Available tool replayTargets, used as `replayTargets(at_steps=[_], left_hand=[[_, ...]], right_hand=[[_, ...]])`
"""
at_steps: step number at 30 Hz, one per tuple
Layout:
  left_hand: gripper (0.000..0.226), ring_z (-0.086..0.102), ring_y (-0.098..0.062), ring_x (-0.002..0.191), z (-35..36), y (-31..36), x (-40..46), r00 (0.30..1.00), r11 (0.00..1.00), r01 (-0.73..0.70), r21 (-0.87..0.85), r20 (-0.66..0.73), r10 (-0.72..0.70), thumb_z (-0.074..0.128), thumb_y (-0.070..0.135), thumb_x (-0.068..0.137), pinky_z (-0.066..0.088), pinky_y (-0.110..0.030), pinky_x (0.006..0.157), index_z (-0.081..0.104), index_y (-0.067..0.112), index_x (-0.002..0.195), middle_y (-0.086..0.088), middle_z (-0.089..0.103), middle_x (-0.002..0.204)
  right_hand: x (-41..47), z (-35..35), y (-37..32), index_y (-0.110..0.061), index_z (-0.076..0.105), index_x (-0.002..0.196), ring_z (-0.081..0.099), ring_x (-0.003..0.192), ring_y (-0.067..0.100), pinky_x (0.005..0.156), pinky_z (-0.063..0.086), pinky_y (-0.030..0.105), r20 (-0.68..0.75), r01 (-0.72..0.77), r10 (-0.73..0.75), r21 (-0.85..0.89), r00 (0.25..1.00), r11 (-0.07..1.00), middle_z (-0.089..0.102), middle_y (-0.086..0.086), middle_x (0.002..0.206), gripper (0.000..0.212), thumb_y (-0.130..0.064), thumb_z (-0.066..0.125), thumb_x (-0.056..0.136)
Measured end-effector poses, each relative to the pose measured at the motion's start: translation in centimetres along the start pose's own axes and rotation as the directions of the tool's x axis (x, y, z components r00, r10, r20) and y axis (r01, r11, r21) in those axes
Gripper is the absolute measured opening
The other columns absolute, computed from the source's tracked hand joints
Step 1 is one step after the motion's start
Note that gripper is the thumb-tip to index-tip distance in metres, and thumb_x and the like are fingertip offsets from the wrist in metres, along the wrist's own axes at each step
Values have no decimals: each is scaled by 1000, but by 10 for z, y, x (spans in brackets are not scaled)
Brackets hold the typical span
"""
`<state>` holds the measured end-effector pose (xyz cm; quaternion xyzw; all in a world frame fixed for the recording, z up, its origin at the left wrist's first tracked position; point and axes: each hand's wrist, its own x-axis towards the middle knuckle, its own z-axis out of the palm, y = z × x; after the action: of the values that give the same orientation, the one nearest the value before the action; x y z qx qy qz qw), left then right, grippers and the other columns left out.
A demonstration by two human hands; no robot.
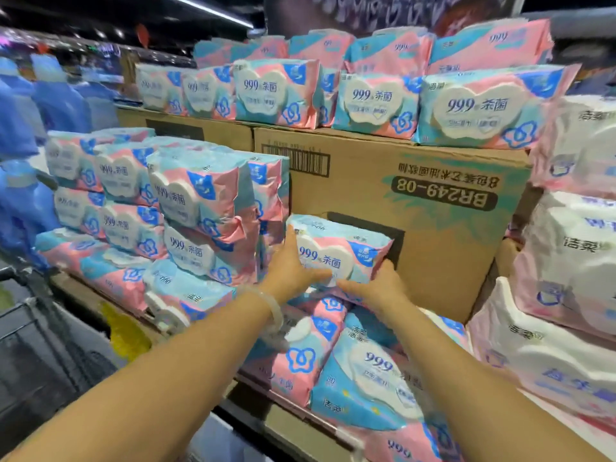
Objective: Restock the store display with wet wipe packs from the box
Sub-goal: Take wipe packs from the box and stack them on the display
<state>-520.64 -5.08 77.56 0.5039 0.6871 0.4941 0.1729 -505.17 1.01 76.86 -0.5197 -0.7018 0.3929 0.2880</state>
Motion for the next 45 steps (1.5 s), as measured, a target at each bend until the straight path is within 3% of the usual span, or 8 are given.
replayTargets(at_steps=[6, 16, 22, 27, 33, 38, 41, 45], left_hand=[[96, 61, -17, 91, 8, -17, 18, 996, 1000, 5, -27, -88, -7, 85, 5, 60, 41, 3, 60, 30, 12, 139, 4, 62, 99], [108, 55, -17, 105, 4, -28, 20, 996, 993, 63, 102, -74, -55, 84, 23, 64, 43, -26, 88, 16, 22, 148, 3, 60, 118], [105, 30, -32, 137, 2, -27, -8, 995, 960, 9, 279, -101, 20, 77, 28, 73, 30, -41, 112, 7, 22, 151, -18, 34, 147], [85, 33, -25, 137, -17, -22, -46, 997, 926, -61, 372, -18, 73, 71, 29, 81, 26, -28, 108, 22, 14, 148, -12, 34, 149], [63, 58, -27, 118, -95, -25, -115, 986, 828, -136, 544, -3, 165, 58, 34, 76, 40, -31, 98, 51, 8, 133, -12, 60, 130], [73, 53, -35, 121, -180, -77, -189, 990, 584, 0, 812, 81, -113, 60, 51, 74, 39, -40, 101, 54, 0, 127, -23, 55, 129], [61, 48, -32, 121, -208, -131, -248, 879, 415, 197, 888, 27, -477, 69, 39, 78, 37, -38, 102, 53, 7, 127, -17, 51, 130], [65, 48, -31, 122, -221, -200, -325, 755, 328, 326, 887, -36, -655, 66, 50, 75, 41, -37, 101, 50, 12, 125, -11, 53, 129]], right_hand=[[25, 19, -12, -2, 41, 133, 57, 121, 29, 94, 48, 36, 19, 8, -4, -204, 1000, 979, 57, 12, 133, 86, -38, 83, 68], [27, 24, -15, -7, 41, 132, 62, 108, 24, 79, 47, 29, 65, -24, 36, -176, 997, 984, 59, 7, 130, 76, -35, 80, 73], [-10, 9, -22, -17, -10, 153, 20, 146, 33, 116, 26, 44, -41, 57, -66, -193, 997, 979, 14, 16, 158, 134, -36, 87, 63], [-53, 14, -52, -19, 6, 154, -2, 150, 31, 120, 12, 44, 76, 354, -366, -498, 927, 792, -5, 16, 161, 107, -35, 78, 76], [-99, 86, -76, -9, 42, 136, 36, 133, 34, 110, 32, 40, 379, 660, -541, -402, 751, 635, 36, 16, 141, 59, -30, 65, 86], [-141, 171, -75, -3, 47, 131, 40, 130, 33, 102, 35, 39, 617, 791, -537, -251, 575, 558, 44, 21, 136, 52, -27, 62, 88], [-175, 226, -52, -2, 48, 122, 47, 120, 36, 87, 40, 39, 804, 821, -383, -212, 455, 530, 49, 24, 127, 48, -27, 66, 86], [-215, 285, -4, -4, 46, 126, 47, 125, 35, 93, 40, 35, 916, 771, -121, -244, 382, 589, 46, 22, 133, 52, -30, 66, 87]])
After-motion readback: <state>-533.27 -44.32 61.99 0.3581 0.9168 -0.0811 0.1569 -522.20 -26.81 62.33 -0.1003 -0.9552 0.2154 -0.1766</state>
